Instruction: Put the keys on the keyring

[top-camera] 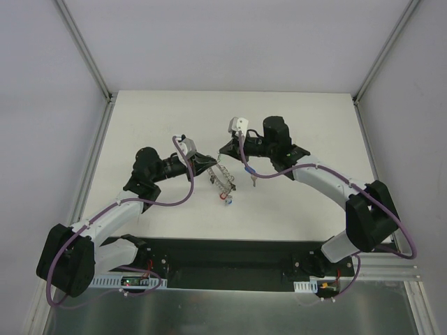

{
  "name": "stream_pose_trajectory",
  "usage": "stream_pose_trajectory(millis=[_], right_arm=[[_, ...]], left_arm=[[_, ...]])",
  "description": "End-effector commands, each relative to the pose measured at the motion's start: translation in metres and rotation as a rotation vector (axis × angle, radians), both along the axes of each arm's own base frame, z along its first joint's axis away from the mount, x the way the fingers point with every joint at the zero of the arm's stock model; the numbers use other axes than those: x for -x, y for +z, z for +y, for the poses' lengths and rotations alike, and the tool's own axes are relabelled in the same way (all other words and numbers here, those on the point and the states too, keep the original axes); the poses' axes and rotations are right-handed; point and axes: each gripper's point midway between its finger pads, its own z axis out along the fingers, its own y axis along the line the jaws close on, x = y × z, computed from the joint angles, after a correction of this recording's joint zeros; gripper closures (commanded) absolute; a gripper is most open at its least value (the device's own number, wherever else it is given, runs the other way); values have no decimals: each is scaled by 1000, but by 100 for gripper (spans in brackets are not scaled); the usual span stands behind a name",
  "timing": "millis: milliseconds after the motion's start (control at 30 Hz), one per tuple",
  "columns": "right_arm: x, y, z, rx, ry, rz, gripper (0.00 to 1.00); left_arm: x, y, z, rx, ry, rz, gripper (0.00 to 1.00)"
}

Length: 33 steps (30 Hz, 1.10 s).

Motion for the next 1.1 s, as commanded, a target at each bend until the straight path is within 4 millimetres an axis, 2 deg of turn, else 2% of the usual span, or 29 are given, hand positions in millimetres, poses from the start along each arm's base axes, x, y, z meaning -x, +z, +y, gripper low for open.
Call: stream_pose_trajectory(millis=[0, 167, 333, 567, 1067], right_arm=[[-9, 29, 2, -57, 2, -44, 99], [-7, 32, -1, -69, 20, -49, 99], [-4, 35, -2, -102, 36, -67, 99], [0, 39, -3, -148, 50, -90, 99], [2, 46, -3, -193, 45, -107, 99]], left_arm=[[8, 26, -2, 39, -32, -114, 100], [3, 24, 2, 23, 7, -127, 100], [-2, 31, 12, 41, 38, -145, 100], [-1, 27, 8, 49, 8, -116, 100], [-15, 27, 13, 126, 99, -61, 100]])
